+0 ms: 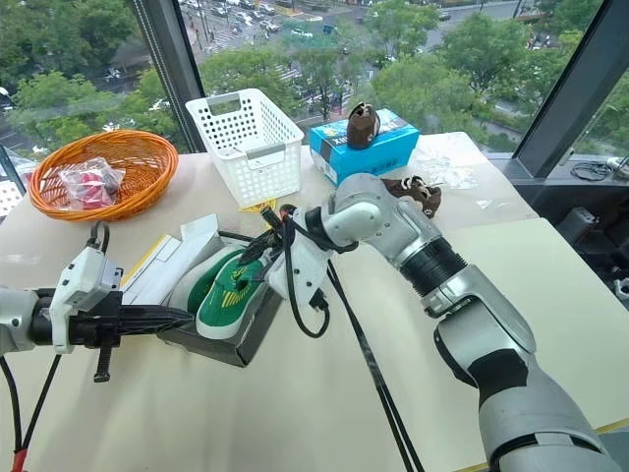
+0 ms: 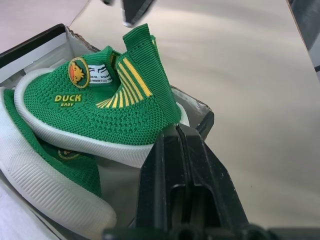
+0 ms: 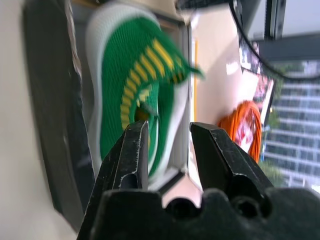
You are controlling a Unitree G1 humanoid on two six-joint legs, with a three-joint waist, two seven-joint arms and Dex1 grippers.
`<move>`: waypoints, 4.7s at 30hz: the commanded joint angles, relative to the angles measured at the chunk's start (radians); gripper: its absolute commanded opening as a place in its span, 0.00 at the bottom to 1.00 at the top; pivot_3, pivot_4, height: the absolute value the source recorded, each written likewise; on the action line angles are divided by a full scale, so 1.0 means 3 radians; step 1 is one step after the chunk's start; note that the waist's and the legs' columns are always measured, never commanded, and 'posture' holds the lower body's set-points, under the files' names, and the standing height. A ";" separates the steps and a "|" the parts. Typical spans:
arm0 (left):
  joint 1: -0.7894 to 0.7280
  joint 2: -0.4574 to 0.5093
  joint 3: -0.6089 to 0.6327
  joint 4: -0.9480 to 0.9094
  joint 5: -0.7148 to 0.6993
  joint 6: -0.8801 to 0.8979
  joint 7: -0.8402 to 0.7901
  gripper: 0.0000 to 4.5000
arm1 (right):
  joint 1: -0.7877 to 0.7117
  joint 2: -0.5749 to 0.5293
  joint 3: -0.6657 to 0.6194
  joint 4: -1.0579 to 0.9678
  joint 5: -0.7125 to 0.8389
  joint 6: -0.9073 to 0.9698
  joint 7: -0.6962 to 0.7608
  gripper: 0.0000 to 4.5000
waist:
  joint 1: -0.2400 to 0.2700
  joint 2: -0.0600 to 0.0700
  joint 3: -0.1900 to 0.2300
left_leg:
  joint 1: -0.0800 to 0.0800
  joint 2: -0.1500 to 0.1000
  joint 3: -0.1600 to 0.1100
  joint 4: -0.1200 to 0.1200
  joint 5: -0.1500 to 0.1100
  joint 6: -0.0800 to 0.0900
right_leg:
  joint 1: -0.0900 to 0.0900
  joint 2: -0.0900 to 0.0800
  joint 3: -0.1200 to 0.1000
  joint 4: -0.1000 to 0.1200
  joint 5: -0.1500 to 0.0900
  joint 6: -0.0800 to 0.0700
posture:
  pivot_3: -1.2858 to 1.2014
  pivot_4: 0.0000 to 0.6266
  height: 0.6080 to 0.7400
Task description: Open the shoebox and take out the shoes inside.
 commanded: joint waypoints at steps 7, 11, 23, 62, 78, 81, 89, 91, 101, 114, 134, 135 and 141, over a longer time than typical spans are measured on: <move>0.0073 -0.0003 0.0070 -0.0063 0.0003 -0.0072 0.0009 0.00 | -0.0073 0.0321 0.0119 -0.0072 0.0022 -0.0123 0.0177 0.39 | 0.0002 0.0000 0.0000 | 0.0000 0.0000 0.0000 0.0000 0.0004 -0.0007 | 0.0000 0.0000 -0.0001 0.0000 0.0000 0.0000 | 0.52 0.24 0.93; 0.0117 -0.0001 0.0096 -0.0087 -0.0010 -0.0079 0.0019 0.00 | -0.0163 0.0451 0.0148 0.0209 -0.0138 -0.0305 0.0124 0.39 | 0.0009 0.0000 0.0000 | 0.0000 -0.0001 0.0000 0.0001 0.0010 -0.0017 | 0.0000 -0.0001 -0.0002 0.0001 0.0000 0.0000 | 0.52 0.24 0.93; 0.0207 -0.0009 0.0158 -0.0149 -0.0031 -0.0071 0.0090 0.00 | -0.0225 0.0706 0.0268 0.0821 -0.0406 -0.0616 -0.0046 0.03 | -0.0002 0.0001 0.0000 | 0.0001 0.0000 0.0000 0.0002 0.0012 -0.0020 | 0.0000 0.0000 -0.0001 0.0003 0.0000 -0.0001 | 0.52 0.24 0.93; -0.0213 0.0014 -0.0181 0.0066 0.0031 -0.0103 -0.0010 0.00 | 0.0513 -0.1171 -0.0872 -0.0599 -0.0759 0.1085 -0.0384 0.01 | 0.0090 0.0001 0.0002 | -0.0009 -0.0005 0.0004 0.0002 0.0001 -0.0001 | 0.0000 -0.0003 -0.0002 -0.0013 -0.0002 0.0009 | 0.52 0.24 0.93; -0.0191 -0.0024 -0.0128 0.0020 0.0001 -0.0067 0.0103 0.00 | 0.1491 -0.1086 -0.0587 -0.0531 -0.1648 0.1598 -0.0672 0.37 | 0.0040 -0.0005 0.0003 | 0.0027 -0.0001 0.0010 0.0014 -0.0008 0.0015 | 0.0031 0.0004 0.0009 -0.0005 -0.0015 0.0030 | 0.52 0.24 0.93; -0.0102 -0.0031 -0.0017 -0.0005 -0.0017 -0.0047 0.0146 0.00 | 0.1519 -0.1108 -0.0747 -0.0753 -0.1420 0.1815 -0.0537 0.57 | 0.0060 -0.0005 0.0003 | 0.0052 -0.0001 0.0011 0.0013 -0.0009 0.0016 | 0.0052 0.0003 0.0010 -0.0003 -0.0020 0.0025 | 0.52 0.24 0.93; 0.0068 -0.0055 0.0338 0.0030 -0.0034 0.0015 0.0326 0.00 | 0.1310 -0.1310 -0.1166 -0.1405 -0.0322 0.2534 0.0448 0.57 | 0.0090 -0.0001 0.0007 | 0.0044 -0.0002 0.0010 0.0011 -0.0009 0.0019 | 0.0045 0.0001 0.0011 -0.0004 -0.0010 0.0025 | 0.52 0.24 0.93; 0.0102 -0.0067 0.0421 0.0060 -0.0022 0.0027 0.0373 0.00 | 0.1157 -0.1340 -0.1195 -0.1438 -0.0059 0.2653 0.0689 0.57 | 0.0085 0.0003 0.0010 | 0.0042 -0.0002 0.0011 0.0011 -0.0010 0.0022 | 0.0042 0.0001 0.0011 -0.0006 -0.0003 0.0012 | 0.52 0.24 0.93; 0.0291 -0.0179 0.0644 0.0012 -0.0069 0.0147 0.0556 0.00 | -0.0106 -0.0150 -0.0654 0.0356 -0.0193 0.1755 0.0371 0.57 | 0.0049 0.0004 0.0011 | 0.0048 -0.0002 0.0018 0.0006 -0.0013 0.0024 | 0.0044 0.0000 0.0011 -0.0008 -0.0002 0.0011 | 0.52 0.24 0.93; 0.0813 -0.0314 0.1178 -0.0272 -0.0160 0.0356 0.0670 0.00 | -0.1115 0.0990 0.0141 0.2502 -0.1450 0.0150 -0.1252 0.57 | -0.0001 0.0005 0.0011 | -0.0011 -0.0003 0.0001 -0.0001 0.0010 -0.0016 | -0.0006 -0.0006 -0.0002 -0.0002 -0.0001 0.0005 | 0.52 0.24 0.93; 0.1177 -0.0479 0.1493 -0.0693 -0.0339 0.0495 0.0902 0.00 | -0.1246 0.1769 0.0567 0.3107 -0.2166 0.0166 -0.1925 0.57 | -0.0028 0.0005 0.0011 | -0.0001 -0.0001 -0.0007 -0.0037 0.0018 -0.0033 | -0.0010 -0.0006 -0.0005 -0.0006 -0.0007 -0.0007 | 0.52 0.24 0.93; 0.1178 -0.0479 0.1494 -0.0700 -0.0343 0.0498 0.0906 0.00 | -0.1209 0.1774 0.0598 0.3126 -0.2200 0.0188 -0.1937 0.57 | -0.0027 0.0004 0.0011 | 0.0000 -0.0002 -0.0008 -0.0037 0.0018 -0.0033 | -0.0010 -0.0007 -0.0005 -0.0004 -0.0008 -0.0008 | 0.52 0.24 0.93; 0.1156 -0.0464 0.1478 -0.0715 -0.0366 0.0510 0.0929 0.00 | -0.0874 0.1707 0.0597 0.3167 -0.2179 0.0194 -0.1709 0.57 | -0.0024 0.0006 0.0002 | 0.0031 -0.0002 -0.0009 -0.0038 0.0019 -0.0035 | 0.0018 -0.0007 -0.0004 0.0000 -0.0009 -0.0011 | 0.52 0.24 0.93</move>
